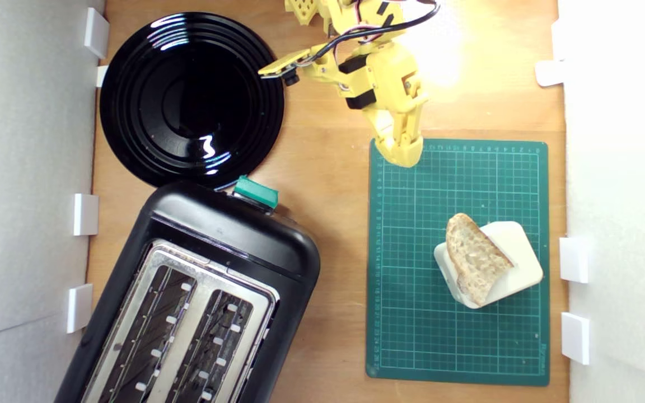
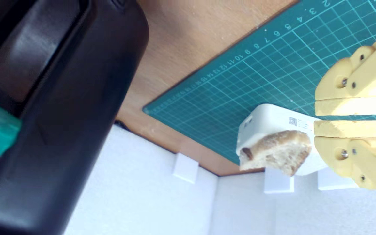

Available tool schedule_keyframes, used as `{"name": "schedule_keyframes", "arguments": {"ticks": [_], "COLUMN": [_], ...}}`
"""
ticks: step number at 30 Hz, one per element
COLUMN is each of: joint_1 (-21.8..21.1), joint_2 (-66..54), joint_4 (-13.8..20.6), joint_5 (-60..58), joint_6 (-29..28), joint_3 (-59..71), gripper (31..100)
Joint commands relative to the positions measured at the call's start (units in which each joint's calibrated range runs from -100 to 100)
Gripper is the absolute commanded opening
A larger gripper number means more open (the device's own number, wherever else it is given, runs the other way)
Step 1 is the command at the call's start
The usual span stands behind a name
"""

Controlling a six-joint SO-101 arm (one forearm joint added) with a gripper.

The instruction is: Pick bread and place in toaster

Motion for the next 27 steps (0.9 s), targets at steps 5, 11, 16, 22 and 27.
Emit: {"name": "schedule_keyframes", "arguments": {"ticks": [5, 11, 16, 22, 27], "joint_1": [-0.59, -0.59, -0.42, 0.06, 1.91], "joint_2": [5.60, 14.83, 21.49, 35.13, 46.78], "joint_4": [11.82, 13.54, 25.60, 36.39, 37.02], "joint_5": [-7.88, -16.41, -19.48, -30.66, -43.12], "joint_6": [-9.05, -9.84, -18.47, -23.28, -23.13], "joint_3": [-1.11, -2.20, -7.64, -9.73, -9.64], "gripper": [46.8, 46.8, 46.7, 46.4, 46.8]}}
